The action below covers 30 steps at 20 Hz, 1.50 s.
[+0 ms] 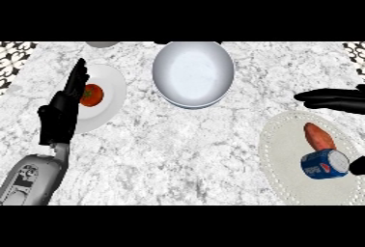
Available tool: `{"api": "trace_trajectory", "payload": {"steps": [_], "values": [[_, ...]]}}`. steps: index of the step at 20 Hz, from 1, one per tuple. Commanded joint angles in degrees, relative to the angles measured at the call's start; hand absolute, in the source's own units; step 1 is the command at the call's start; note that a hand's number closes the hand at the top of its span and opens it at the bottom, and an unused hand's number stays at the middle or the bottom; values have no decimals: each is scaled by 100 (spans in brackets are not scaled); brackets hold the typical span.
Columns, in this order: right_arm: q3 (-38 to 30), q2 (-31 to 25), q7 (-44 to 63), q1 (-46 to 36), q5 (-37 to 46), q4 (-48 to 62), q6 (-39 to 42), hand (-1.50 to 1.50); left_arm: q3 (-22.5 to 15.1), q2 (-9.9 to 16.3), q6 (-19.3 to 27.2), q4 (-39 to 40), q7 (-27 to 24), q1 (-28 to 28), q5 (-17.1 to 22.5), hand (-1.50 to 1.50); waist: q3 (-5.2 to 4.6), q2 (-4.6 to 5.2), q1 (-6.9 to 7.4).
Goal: Pick the can from the placemat and place it in the bowl
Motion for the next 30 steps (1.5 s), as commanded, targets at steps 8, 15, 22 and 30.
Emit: {"api": "trace_trajectory", "payload": {"steps": [8,15,22,30], "values": [[1838,-589,-2339,204,2304,91,-646,-150,23,38,-10,-109,283,-140,-82,0,-23,-16,-62],[2548,-346,-3089,98,3320,1570,-2062,-150,21,-102,33,-110,-128,410,-142,0,-38,-38,-100],[2901,424,-3277,-614,3582,2644,-2154,-150,101,-17,7,-465,246,293,-234,0,-41,-65,-111],[3248,1252,-3426,-805,3854,3570,-2713,-150,412,86,-238,-276,260,88,-85,0,-41,-60,-194]]}}
